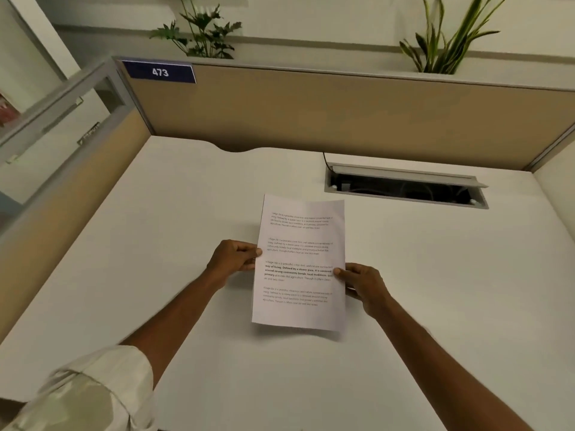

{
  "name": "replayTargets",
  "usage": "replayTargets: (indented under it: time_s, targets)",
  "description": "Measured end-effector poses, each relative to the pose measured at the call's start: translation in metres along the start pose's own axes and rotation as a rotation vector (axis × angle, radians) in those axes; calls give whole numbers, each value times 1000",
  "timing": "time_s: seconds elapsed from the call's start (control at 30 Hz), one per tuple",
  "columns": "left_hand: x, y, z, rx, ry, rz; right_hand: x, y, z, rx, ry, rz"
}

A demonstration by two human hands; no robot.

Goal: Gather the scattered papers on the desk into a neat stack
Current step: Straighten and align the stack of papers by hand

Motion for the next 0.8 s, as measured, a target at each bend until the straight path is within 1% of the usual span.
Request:
replayTargets:
  time_s: [0.17,0.3,0.43,0.6,0.8]
  targets:
    - [-41,-26,73,-8,52,4,45,52,38,-6,-30,46]
    - [-66,-35,132,2,51,3,76,86,79,-27,-74,54]
    - [-81,-34,182,6,38,25,95,112,118,-43,-156,32]
    - [-84,-25,232,2,36,58,105,126,157,-16,-223,-1]
    - [-76,-21,262,-6,17,32,104,127,179,-1,-306,-46]
Point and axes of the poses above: each hand's wrist, its own z-axis towards the middle knuckle, its own x-axis out of the palm, y = z × x, the point moved 6 cm from there along z, towards the middle knuckle, and after that the axes turned 11 degrees about x, right-handed, at the moved point
